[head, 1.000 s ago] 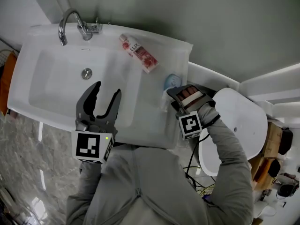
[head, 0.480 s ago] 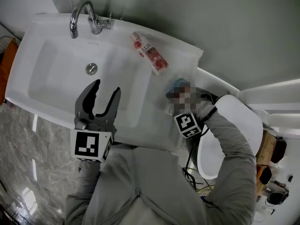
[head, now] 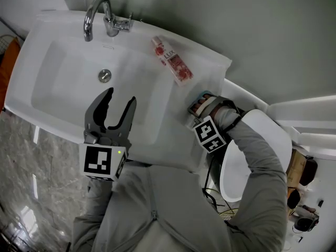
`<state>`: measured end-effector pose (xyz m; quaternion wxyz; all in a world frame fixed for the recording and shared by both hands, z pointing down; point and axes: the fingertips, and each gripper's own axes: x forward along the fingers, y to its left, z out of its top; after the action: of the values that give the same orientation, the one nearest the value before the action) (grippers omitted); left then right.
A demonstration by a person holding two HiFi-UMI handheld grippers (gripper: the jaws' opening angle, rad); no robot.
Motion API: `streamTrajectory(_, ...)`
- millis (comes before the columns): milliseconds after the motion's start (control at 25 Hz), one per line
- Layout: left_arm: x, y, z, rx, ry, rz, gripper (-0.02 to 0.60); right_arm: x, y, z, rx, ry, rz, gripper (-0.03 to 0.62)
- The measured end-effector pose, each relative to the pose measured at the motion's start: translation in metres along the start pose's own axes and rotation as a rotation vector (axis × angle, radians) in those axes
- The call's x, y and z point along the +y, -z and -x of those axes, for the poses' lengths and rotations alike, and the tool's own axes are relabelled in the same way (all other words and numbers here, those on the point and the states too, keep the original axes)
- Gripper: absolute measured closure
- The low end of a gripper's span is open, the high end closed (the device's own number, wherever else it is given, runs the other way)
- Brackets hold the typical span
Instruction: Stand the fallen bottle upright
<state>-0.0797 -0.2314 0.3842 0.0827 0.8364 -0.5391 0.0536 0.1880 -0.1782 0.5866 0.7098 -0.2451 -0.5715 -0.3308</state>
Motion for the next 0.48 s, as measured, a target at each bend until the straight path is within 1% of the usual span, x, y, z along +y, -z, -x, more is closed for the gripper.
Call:
streamTrajectory(200,0.0048,0.0012,-0.0003,0.001,-0.007,0.007,0.314,0.0010,0.0004,-0.0022,-0.009,-0.057,0.008,0.338)
streamTrajectory(480,0.0092,0.0024,0.0008,0.007,-0.011,0.004,0.314,0.0006,0.0000,-0.0017,-0.026,-0.050,0.014,0.342)
